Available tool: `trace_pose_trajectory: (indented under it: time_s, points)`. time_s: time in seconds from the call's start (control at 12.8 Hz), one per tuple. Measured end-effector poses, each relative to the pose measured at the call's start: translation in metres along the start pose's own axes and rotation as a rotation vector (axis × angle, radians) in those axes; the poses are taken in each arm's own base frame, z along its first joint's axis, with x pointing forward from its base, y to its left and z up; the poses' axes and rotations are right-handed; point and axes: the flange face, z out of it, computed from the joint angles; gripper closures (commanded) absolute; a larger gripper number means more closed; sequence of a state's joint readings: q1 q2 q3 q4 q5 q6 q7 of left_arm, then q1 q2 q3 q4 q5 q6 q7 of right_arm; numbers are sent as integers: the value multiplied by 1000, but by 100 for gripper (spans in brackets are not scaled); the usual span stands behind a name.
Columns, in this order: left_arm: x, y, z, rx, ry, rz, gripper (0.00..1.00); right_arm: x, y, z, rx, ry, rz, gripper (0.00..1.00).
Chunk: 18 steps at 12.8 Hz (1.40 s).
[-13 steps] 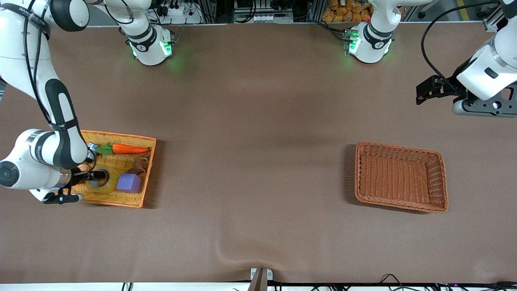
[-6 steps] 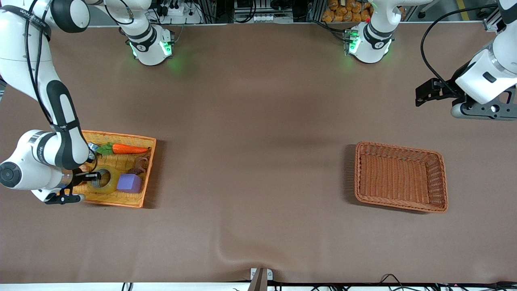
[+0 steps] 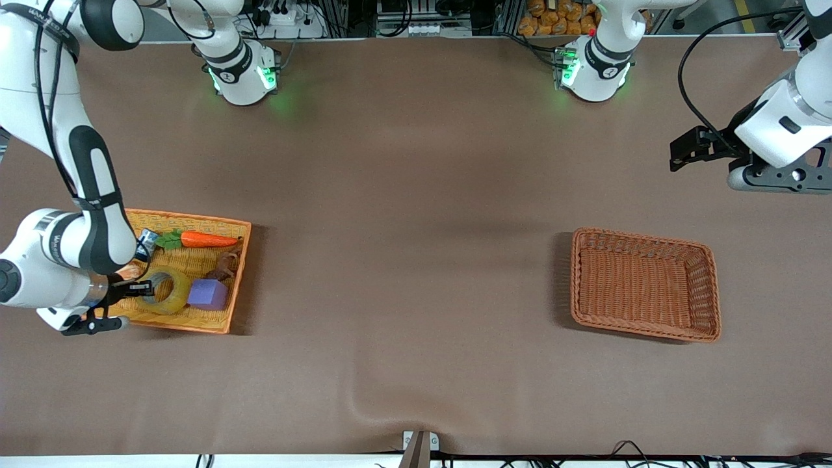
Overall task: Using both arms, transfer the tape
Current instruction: 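Close the right gripper on the tape roll's rim, then carry the tape roll out of the tray and set it on the table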
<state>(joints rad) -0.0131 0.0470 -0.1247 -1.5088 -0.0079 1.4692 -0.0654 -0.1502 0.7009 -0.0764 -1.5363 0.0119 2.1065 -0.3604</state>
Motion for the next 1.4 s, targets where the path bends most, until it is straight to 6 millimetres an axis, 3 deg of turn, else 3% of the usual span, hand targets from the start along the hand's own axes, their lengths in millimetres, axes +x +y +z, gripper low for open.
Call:
trace_pose_trajectory:
  time_s: [0.23, 0.47, 0.7, 1.01, 1.17, 1.4]
  points:
    - [0, 0, 0, 0, 0, -1, 0, 7, -17, -53, 14, 6, -43, 100]
    - [0, -1, 0, 0, 0, -2, 0, 22, -80, -86, 45, -1, -102, 100]
    - [0, -3, 0, 0, 0, -5, 0, 30, -160, -87, 79, -56, -58, 100]
    - [1, -4, 1, -1, -2, -7, 0, 27, -285, -87, 91, -119, 81, 100]
    - [3, -4, 5, -1, -9, -6, 0, 20, -344, -81, 70, -140, 125, 100]
    - [7, -4, 10, -2, -17, -6, 0, -3, -454, -67, 29, -131, 214, 100]
